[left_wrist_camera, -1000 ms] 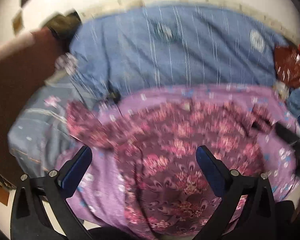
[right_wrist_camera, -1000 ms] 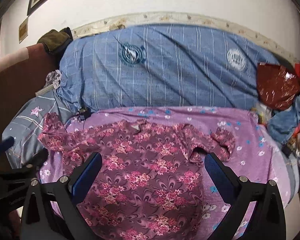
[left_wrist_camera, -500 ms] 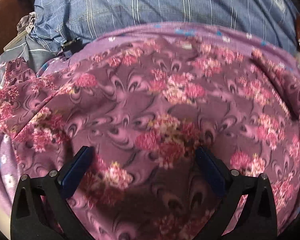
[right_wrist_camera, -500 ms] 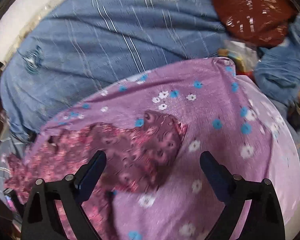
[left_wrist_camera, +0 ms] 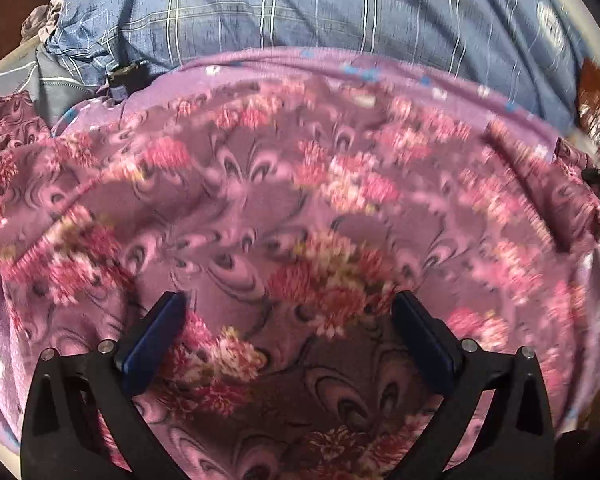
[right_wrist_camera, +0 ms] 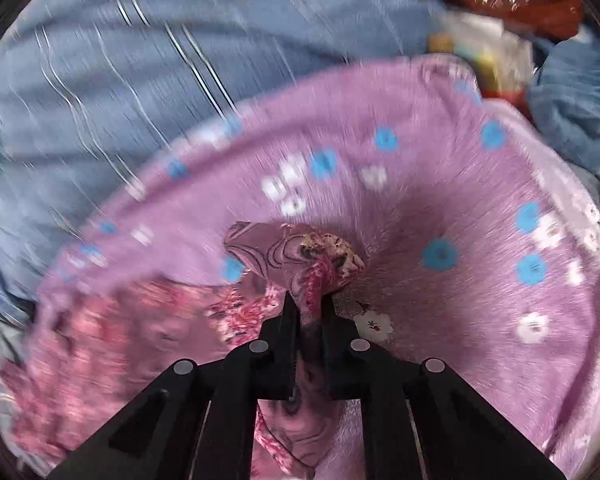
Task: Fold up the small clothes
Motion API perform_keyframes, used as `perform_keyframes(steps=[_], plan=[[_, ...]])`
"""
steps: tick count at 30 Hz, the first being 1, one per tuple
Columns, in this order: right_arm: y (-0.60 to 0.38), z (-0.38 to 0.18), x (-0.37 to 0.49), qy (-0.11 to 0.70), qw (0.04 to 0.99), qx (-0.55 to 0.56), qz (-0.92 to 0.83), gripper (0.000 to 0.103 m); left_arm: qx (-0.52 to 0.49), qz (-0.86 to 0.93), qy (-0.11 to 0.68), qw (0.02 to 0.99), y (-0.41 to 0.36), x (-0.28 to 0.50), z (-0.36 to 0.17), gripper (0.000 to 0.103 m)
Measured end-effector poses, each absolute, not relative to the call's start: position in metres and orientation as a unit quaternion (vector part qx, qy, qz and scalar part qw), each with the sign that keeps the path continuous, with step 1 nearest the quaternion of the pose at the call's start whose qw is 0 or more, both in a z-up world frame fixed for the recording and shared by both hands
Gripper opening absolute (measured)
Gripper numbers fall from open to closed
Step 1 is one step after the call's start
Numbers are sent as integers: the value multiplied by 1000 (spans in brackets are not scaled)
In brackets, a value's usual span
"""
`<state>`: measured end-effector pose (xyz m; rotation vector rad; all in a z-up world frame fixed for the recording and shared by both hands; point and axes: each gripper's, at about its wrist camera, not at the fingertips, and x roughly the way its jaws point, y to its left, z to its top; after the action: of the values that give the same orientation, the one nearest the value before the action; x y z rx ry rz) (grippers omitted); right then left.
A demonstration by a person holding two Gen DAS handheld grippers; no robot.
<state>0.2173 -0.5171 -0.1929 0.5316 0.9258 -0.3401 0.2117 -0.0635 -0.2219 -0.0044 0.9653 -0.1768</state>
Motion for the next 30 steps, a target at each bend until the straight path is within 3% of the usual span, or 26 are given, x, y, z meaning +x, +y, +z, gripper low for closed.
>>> perform_keyframes(steps=[6, 10, 14, 18, 20, 21, 22, 23, 25, 30], plan=[[-469, -74, 191, 330, 910, 237, -85, 8, -47, -27, 341, 938, -20, 199, -170, 103], [-411, -8, 198, 282, 933, 224, -13, 8, -70, 31, 313, 947, 18, 201, -159, 103], [-329, 2, 219, 305, 924, 221, 71, 8, -109, 78, 302, 944, 58, 199, -157, 103], [-247, -32, 239, 338, 902, 232, 135, 9, -146, 109, 286, 941, 102, 189, -155, 103], [-205, -59, 252, 368, 884, 242, 157, 17, -145, 128, 280, 940, 117, 189, -154, 103], [-189, -71, 257, 383, 876, 247, 162, 29, -144, 136, 280, 939, 125, 189, -155, 103], [-176, -85, 263, 402, 865, 250, 169, 51, -147, 141, 279, 938, 131, 189, -155, 103], [-160, -99, 268, 424, 851, 252, 181, 60, -151, 148, 279, 937, 137, 189, -156, 103], [-144, -119, 270, 446, 835, 256, 196, 62, -167, 154, 278, 933, 147, 189, -157, 103], [-165, -122, 244, 408, 874, 218, 149, 63, -182, 145, 275, 933, 149, 188, -157, 103]])
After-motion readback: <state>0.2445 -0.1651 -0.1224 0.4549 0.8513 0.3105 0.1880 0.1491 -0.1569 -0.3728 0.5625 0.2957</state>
